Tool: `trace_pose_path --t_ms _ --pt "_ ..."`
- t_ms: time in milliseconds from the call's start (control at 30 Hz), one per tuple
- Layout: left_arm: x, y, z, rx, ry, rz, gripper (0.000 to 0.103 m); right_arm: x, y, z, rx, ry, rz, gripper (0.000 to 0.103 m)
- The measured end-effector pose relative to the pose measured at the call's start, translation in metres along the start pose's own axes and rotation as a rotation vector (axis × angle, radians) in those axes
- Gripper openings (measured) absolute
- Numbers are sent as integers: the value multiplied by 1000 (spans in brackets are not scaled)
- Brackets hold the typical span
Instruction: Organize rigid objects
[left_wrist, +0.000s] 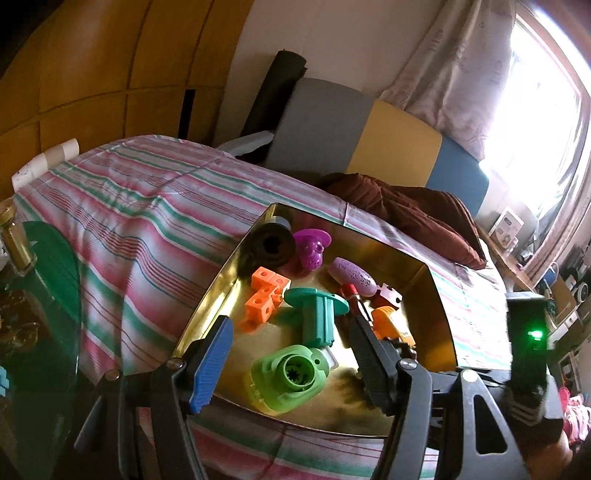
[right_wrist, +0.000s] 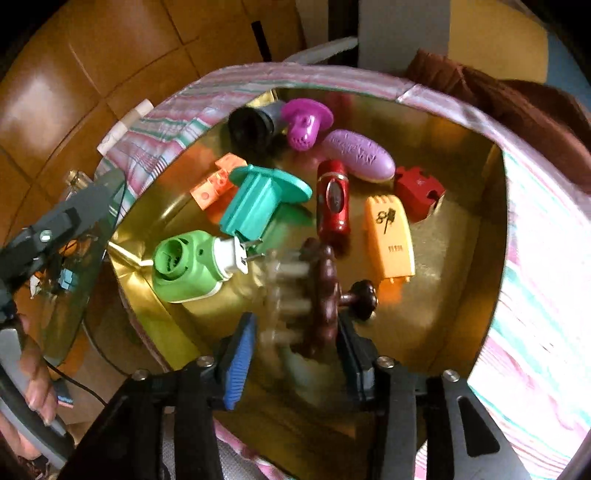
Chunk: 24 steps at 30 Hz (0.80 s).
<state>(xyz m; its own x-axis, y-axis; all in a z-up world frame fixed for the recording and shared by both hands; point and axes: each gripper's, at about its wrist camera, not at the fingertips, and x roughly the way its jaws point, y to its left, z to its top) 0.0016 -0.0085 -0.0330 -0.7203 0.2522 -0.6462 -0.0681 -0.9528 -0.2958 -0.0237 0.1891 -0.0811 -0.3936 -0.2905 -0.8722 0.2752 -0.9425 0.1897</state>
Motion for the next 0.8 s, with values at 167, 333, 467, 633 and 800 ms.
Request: trace_pose_path --t_ms 167,333,467,633,800 --pt "-1 -3 0 4 7 9 66 -19 8 -5 -12 -60 -41 56" --pt "-6 -6 0 24 -8 41 66 -31 15 -7 -10 -105 -68 56" --pt "-11 -8 1 28 -21 82 66 -39 18 -8 -6 -134 -98 59" --pt "-13 -9 2 41 -10 145 66 -50 18 -9 1 -169 -130 66" --pt "-12 -9 1 49 13 193 66 -60 21 -9 8 -200 -160 81"
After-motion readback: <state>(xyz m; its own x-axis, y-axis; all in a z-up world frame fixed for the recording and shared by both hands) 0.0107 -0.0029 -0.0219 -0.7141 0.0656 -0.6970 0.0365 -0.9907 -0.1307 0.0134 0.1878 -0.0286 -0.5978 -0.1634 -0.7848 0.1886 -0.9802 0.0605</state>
